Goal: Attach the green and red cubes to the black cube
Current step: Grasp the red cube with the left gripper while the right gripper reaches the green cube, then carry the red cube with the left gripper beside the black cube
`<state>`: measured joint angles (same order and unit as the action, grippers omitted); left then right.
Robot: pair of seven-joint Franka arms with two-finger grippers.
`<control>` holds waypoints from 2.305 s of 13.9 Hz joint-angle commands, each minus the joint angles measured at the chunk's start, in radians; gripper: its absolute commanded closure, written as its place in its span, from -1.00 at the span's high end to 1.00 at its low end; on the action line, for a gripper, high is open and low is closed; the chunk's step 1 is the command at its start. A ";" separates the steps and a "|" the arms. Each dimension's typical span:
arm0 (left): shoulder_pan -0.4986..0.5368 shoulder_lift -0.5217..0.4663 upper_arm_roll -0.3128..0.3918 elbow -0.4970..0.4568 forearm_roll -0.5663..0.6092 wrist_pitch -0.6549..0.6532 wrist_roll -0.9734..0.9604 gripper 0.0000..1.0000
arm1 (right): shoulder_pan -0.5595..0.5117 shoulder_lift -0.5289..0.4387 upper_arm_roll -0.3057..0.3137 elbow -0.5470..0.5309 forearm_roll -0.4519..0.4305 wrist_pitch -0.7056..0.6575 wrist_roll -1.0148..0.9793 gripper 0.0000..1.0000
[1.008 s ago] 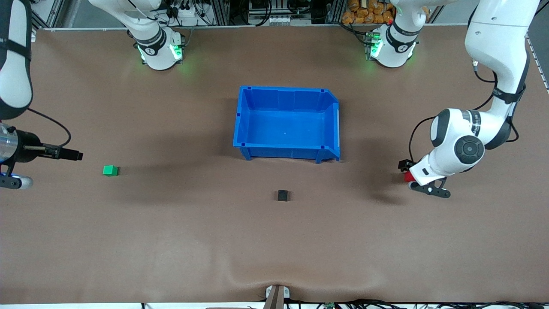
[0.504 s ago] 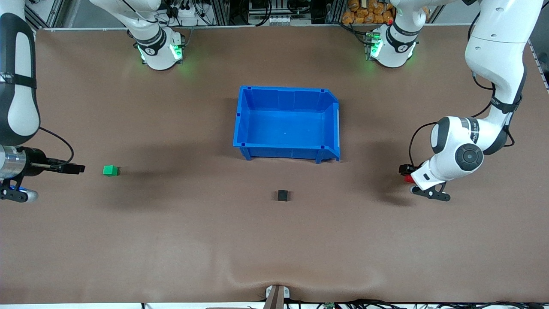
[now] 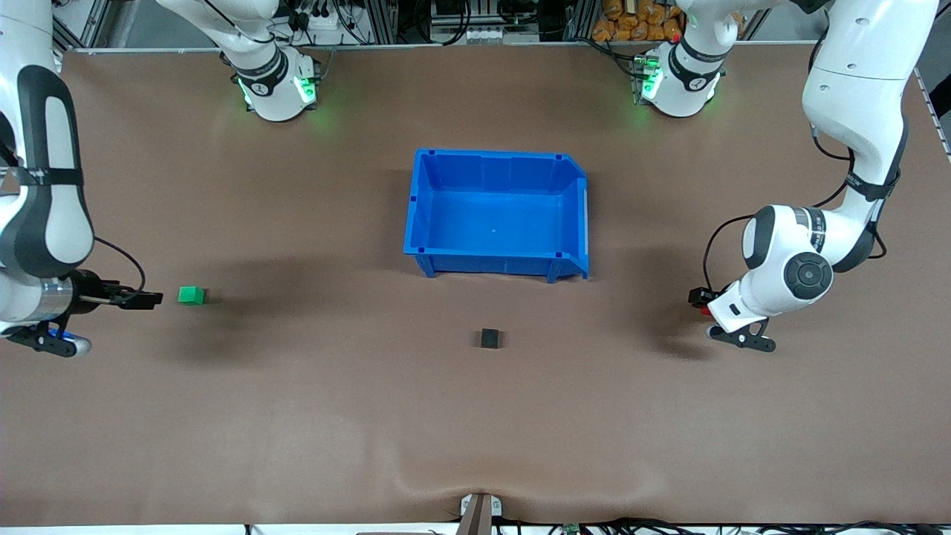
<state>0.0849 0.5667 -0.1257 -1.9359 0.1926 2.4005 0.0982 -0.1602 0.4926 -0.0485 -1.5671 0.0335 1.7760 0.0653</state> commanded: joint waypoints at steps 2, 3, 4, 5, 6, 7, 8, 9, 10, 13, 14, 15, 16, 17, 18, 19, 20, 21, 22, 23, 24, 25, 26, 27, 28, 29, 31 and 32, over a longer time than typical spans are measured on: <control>-0.007 0.010 -0.003 0.018 0.001 0.003 -0.015 -1.00 | -0.013 -0.014 0.012 -0.126 0.008 0.132 -0.007 1.00; -0.008 0.009 -0.005 0.029 0.001 0.003 -0.040 -1.00 | -0.013 -0.014 0.010 -0.152 0.008 0.166 -0.007 1.00; -0.010 0.009 -0.011 0.047 0.001 0.000 -0.082 -1.00 | -0.015 -0.014 0.010 -0.178 0.008 0.196 -0.007 1.00; -0.008 0.005 -0.032 0.060 0.001 -0.006 -0.154 -1.00 | -0.015 -0.006 0.010 -0.198 0.008 0.223 -0.007 1.00; -0.008 0.002 -0.044 0.070 -0.001 -0.015 -0.226 -1.00 | -0.015 0.003 0.010 -0.211 0.008 0.244 -0.009 1.00; -0.008 -0.001 -0.057 0.083 -0.002 -0.032 -0.303 -1.00 | -0.015 0.013 0.010 -0.211 0.008 0.262 -0.016 1.00; -0.008 -0.002 -0.071 0.106 -0.002 -0.059 -0.371 -1.00 | -0.015 0.021 0.010 -0.211 0.005 0.273 -0.019 1.00; -0.008 -0.002 -0.080 0.130 -0.002 -0.088 -0.432 -1.00 | -0.015 0.032 0.010 -0.211 -0.001 0.281 -0.022 1.00; -0.008 -0.002 -0.095 0.156 -0.002 -0.116 -0.512 -1.00 | -0.013 0.038 0.010 -0.211 -0.004 0.286 -0.027 1.00; -0.010 -0.004 -0.140 0.222 -0.004 -0.173 -0.756 -1.00 | -0.016 0.067 0.009 -0.211 -0.009 0.318 -0.097 1.00; -0.010 -0.002 -0.164 0.241 -0.005 -0.173 -0.855 -1.00 | -0.031 0.085 0.009 -0.209 -0.009 0.325 -0.138 1.00; -0.014 0.005 -0.176 0.264 -0.012 -0.173 -0.958 -1.00 | -0.050 0.099 0.009 -0.211 -0.009 0.336 -0.163 1.00; -0.034 0.013 -0.180 0.282 -0.022 -0.173 -1.067 -1.00 | -0.050 0.109 0.009 -0.211 -0.009 0.342 -0.176 0.87; -0.063 0.034 -0.180 0.310 -0.047 -0.173 -1.191 -1.00 | -0.050 0.115 0.009 -0.211 -0.009 0.342 -0.177 0.70; -0.083 0.057 -0.180 0.345 -0.064 -0.173 -1.292 -1.00 | -0.048 0.124 0.009 -0.211 -0.007 0.342 -0.177 0.52; -0.100 0.082 -0.180 0.369 -0.067 -0.173 -1.372 -1.00 | -0.047 0.130 0.010 -0.211 -0.006 0.342 -0.176 0.47; -0.121 0.102 -0.180 0.391 -0.067 -0.173 -1.461 -1.00 | -0.044 0.135 0.010 -0.211 -0.006 0.342 -0.176 0.45; -0.147 0.119 -0.180 0.399 -0.071 -0.173 -1.555 -1.00 | -0.039 0.142 0.010 -0.212 -0.006 0.342 -0.176 0.37; -0.184 0.139 -0.178 0.420 -0.077 -0.169 -1.645 -1.00 | -0.041 0.144 0.010 -0.212 -0.006 0.341 -0.176 0.26; -0.212 0.172 -0.178 0.452 -0.078 -0.169 -1.725 -1.00 | -0.042 0.144 0.010 -0.212 -0.006 0.335 -0.176 0.02; -0.244 0.198 -0.178 0.480 -0.078 -0.167 -1.803 -1.00 | -0.044 0.144 0.010 -0.211 -0.006 0.330 -0.176 -0.29; -0.264 0.220 -0.178 0.501 -0.078 -0.167 -1.856 -1.00 | -0.042 0.144 0.010 -0.209 -0.006 0.327 -0.170 -0.86; -0.289 0.237 -0.178 0.518 -0.078 -0.164 -1.909 -1.00 | -0.041 0.142 0.010 -0.205 -0.006 0.319 -0.160 -1.00; -0.310 0.252 -0.177 0.538 -0.078 -0.161 -1.972 -1.00 | -0.041 0.142 0.010 -0.194 0.003 0.301 -0.154 -1.00; -0.339 0.275 -0.175 0.566 -0.078 -0.155 -2.027 -1.00 | -0.041 0.142 0.010 -0.176 0.006 0.280 -0.142 -1.00; -0.364 0.300 -0.172 0.596 -0.078 -0.141 -2.067 -1.00 | -0.041 0.142 0.012 -0.157 0.006 0.252 -0.115 -1.00; -0.389 0.332 -0.170 0.620 -0.078 -0.092 -2.166 -1.00 | -0.029 0.141 0.018 -0.099 0.008 0.157 -0.038 -1.00; -0.402 0.340 -0.170 0.620 -0.078 -0.069 -2.201 -1.00 | -0.018 0.141 0.021 -0.059 0.012 0.093 0.020 -1.00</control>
<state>-0.2921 0.8637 -0.3064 -1.3692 0.1266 2.3024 -2.0393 -0.1907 0.6379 -0.0396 -1.6975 0.0365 1.9699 -0.0042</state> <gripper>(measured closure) 0.608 0.595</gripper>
